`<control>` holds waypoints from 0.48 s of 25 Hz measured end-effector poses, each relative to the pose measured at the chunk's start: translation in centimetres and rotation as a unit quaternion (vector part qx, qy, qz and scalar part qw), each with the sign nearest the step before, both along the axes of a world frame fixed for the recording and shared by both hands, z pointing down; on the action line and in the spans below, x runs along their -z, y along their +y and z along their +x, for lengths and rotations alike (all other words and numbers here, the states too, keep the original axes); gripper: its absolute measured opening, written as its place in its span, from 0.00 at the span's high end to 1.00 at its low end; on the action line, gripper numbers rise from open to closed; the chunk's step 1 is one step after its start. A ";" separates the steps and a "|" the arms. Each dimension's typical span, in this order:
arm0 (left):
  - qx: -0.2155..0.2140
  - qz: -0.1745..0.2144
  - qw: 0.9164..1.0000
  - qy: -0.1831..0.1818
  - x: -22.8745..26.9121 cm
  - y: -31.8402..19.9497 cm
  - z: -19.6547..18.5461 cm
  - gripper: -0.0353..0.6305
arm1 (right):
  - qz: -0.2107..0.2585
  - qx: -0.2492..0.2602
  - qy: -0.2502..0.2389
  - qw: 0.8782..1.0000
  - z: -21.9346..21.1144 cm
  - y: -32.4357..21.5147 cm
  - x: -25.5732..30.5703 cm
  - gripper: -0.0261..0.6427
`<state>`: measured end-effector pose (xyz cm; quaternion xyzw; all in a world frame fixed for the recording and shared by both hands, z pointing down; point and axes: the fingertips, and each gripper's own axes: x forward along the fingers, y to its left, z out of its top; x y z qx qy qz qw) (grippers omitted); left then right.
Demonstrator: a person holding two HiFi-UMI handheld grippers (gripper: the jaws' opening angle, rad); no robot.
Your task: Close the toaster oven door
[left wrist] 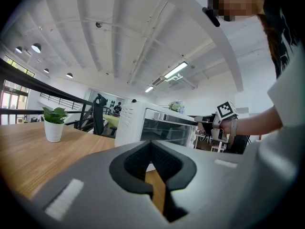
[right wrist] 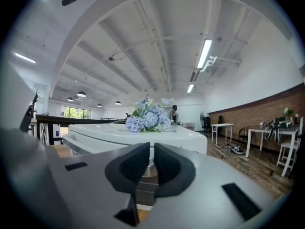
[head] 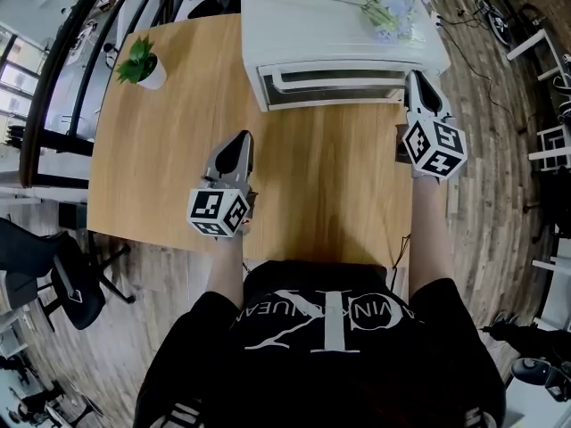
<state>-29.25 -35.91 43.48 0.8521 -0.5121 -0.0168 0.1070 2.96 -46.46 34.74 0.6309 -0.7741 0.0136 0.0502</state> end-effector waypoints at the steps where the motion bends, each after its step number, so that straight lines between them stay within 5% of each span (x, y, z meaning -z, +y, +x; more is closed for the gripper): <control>1: 0.000 0.000 1.000 0.000 0.0 0.1 -0.1 0.93 | 0.003 0.004 0.005 1.000 -0.3 0.1 0.1 0.91; 12: 0.012 0.011 1.000 0.003 0.0 1.0 -1.6 0.93 | 0.035 0.038 -0.016 0.999 -2.0 4.4 1.4 0.92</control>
